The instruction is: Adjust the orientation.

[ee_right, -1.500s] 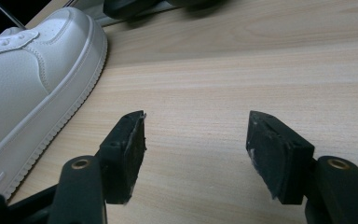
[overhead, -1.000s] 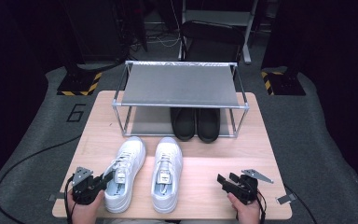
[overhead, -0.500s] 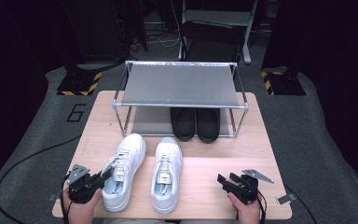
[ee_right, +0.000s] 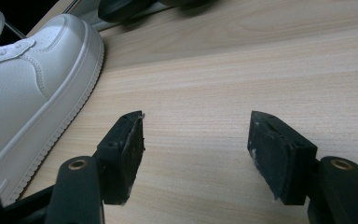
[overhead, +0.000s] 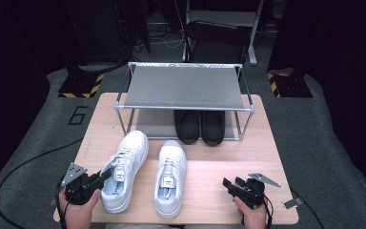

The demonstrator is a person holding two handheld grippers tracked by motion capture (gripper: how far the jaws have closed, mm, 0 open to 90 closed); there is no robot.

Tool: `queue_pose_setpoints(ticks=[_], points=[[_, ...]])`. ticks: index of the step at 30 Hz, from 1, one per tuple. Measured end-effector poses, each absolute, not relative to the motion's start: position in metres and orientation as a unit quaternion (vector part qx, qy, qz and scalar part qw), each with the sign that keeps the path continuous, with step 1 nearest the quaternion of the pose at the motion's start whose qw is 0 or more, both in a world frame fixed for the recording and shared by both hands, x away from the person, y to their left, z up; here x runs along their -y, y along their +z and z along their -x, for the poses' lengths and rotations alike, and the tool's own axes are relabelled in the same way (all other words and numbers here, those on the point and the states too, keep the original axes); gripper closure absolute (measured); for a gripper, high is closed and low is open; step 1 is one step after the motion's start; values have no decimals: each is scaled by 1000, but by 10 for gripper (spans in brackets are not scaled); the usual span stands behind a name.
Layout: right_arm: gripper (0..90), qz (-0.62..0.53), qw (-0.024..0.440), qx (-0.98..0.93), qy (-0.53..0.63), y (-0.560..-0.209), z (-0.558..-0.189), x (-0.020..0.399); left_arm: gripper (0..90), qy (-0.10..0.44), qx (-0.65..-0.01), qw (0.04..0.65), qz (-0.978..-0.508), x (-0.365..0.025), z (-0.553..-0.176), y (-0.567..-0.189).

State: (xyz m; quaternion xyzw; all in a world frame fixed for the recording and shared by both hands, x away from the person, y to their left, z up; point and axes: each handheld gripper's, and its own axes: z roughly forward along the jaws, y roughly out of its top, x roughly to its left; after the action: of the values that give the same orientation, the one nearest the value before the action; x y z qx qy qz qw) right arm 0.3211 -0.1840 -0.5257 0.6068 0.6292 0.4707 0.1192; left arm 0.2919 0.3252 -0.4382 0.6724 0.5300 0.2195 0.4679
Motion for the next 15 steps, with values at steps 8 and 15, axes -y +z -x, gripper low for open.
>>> queue_pose_setpoints(ticks=[8, 15], points=[[357, -612, 115, -624, 472, -526, -321, 186, 819, 220, -521, 478, -672, -325, -292, -425], [356, -618, 111, -621, 470, -526, -321, 187, 819, 224, -513, 490, -668, -324, -293, -413]])
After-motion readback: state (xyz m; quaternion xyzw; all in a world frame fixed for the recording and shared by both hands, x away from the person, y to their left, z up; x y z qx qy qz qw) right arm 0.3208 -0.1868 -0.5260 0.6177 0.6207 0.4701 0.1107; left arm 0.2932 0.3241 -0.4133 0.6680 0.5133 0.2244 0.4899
